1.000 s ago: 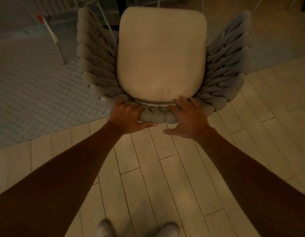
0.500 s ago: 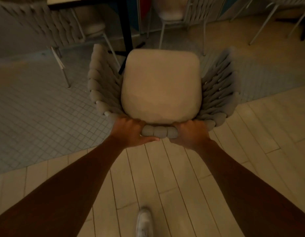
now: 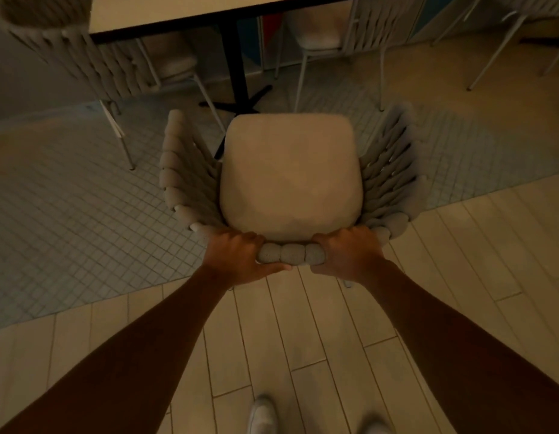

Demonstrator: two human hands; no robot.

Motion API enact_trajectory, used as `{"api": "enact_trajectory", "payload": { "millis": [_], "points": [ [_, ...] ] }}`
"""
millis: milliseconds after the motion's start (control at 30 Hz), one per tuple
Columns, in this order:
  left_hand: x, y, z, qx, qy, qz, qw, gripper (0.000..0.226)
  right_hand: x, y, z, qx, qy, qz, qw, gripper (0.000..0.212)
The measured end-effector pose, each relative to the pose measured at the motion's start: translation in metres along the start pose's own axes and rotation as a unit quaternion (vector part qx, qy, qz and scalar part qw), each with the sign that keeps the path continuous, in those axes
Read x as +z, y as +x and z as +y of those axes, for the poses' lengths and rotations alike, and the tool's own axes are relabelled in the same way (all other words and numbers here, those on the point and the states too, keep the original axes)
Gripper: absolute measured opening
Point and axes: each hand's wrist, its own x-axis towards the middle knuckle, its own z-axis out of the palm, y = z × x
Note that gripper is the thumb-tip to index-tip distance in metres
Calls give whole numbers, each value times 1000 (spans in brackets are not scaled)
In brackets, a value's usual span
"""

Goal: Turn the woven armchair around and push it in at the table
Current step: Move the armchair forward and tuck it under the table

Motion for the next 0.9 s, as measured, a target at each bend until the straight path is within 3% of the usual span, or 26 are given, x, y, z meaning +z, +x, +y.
{"api": "enact_trajectory", "payload": {
  "millis": [367, 467, 533, 700, 900],
  "points": [
    [18, 16, 66, -86, 40, 28, 995, 74, 2, 1, 71, -94, 27, 8, 995, 30],
    [19, 21, 73, -84, 40, 25, 995, 75, -4, -1, 87, -147, 51, 45, 987, 31],
    [18, 30, 73, -96, 36, -17, 995, 87, -7, -2, 94, -174, 49, 81, 980, 37],
    [24, 42, 70, -127, 72, -52, 988, 90, 0, -2, 86, -103, 8, 114, 988, 55],
    [34, 60, 55, -139, 65, -45, 987, 93, 0, 28, 92, -98, 10, 122, 988, 51]
  ]
}}
